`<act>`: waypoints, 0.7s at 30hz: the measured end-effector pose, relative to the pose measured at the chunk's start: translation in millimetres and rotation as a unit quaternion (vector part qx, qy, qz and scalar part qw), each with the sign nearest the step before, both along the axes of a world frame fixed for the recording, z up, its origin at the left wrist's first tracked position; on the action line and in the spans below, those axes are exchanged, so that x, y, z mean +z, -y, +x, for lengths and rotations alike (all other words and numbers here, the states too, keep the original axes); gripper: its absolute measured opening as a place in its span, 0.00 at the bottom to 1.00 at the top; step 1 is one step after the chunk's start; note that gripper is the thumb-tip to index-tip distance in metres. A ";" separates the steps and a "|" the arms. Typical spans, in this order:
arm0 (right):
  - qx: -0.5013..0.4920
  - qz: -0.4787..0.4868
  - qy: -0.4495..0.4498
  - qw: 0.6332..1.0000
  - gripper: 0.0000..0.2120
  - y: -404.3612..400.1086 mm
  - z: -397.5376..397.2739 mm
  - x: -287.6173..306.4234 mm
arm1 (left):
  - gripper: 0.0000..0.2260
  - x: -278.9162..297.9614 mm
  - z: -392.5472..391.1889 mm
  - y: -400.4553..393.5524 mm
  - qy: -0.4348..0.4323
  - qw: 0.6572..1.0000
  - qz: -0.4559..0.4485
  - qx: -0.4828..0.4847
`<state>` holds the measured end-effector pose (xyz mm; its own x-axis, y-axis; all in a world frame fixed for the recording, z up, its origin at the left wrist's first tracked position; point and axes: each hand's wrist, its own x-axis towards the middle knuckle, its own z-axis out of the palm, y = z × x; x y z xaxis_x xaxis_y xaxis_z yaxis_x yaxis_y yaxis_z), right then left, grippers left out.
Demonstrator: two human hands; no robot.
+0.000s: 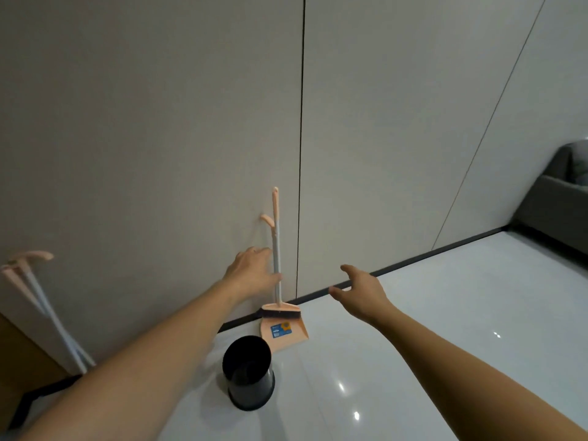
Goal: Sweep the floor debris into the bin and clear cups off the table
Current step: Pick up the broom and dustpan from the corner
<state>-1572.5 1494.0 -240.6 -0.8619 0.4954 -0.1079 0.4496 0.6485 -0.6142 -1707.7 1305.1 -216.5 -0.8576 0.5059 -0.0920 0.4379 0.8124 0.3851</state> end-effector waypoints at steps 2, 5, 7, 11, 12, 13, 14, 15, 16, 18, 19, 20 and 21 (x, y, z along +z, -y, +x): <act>-0.001 -0.019 0.008 1.000 0.32 -6.3 -38.3 -4.3 | 0.26 -3.7 -41.9 -8.2 0.005 1.000 0.003 0.006; -0.003 -0.048 0.024 0.999 0.32 -13.2 -87.5 -15.2 | 0.27 -14.8 -94.2 -16.8 0.015 1.000 0.002 0.015; 0.004 -0.070 0.038 0.997 0.32 -18.0 -117.7 -26.3 | 0.27 -26.7 -123.8 -20.8 0.027 0.999 -0.004 0.019; 0.011 -0.118 0.061 0.991 0.32 -32.4 -181.9 -51.6 | 0.29 -50.7 -182.2 -30.5 0.032 0.999 -0.011 0.036; 0.014 -0.129 0.065 0.989 0.32 -37.2 -199.4 -57.9 | 0.29 -56.8 -196.9 -34.1 0.033 0.999 -0.009 0.039; 0.017 -0.139 0.068 0.988 0.32 -42.4 -217.3 -64.2 | 0.28 -63.2 -211.5 -38.1 0.034 0.998 -0.008 0.044; 0.019 -0.152 0.071 0.986 0.31 -48.3 -235.5 -71.0 | 0.28 -69.8 -225.9 -43.2 0.035 0.998 -0.008 0.049; 0.021 -0.167 0.072 0.983 0.31 -54.9 -254.5 -78.2 | 0.27 -76.8 -240.9 -49.3 0.035 0.998 -0.008 0.053; 0.023 -0.185 0.074 0.980 0.31 -62.1 -274.3 -86.0 | 0.27 -84.0 -255.7 -56.3 0.035 0.998 -0.008 0.058; 0.024 -0.218 0.077 0.973 0.30 -77.3 -315.7 -103.6 | 0.28 -97.8 -284.6 -72.0 0.038 0.997 -0.009 0.071; 0.024 -0.231 0.076 0.970 0.30 -85.5 -336.3 -112.7 | 0.28 -104.9 -299.4 -80.8 0.039 0.996 -0.012 0.075; 0.019 -0.246 0.076 0.966 0.29 -93.9 -357.0 -121.5 | 0.27 -112.2 -314.3 -90.1 0.041 0.996 -0.014 0.076; 0.010 -0.267 0.081 0.960 0.28 -101.4 -375.5 -128.9 | 0.26 -118.8 -327.7 -98.7 0.045 0.996 -0.017 0.077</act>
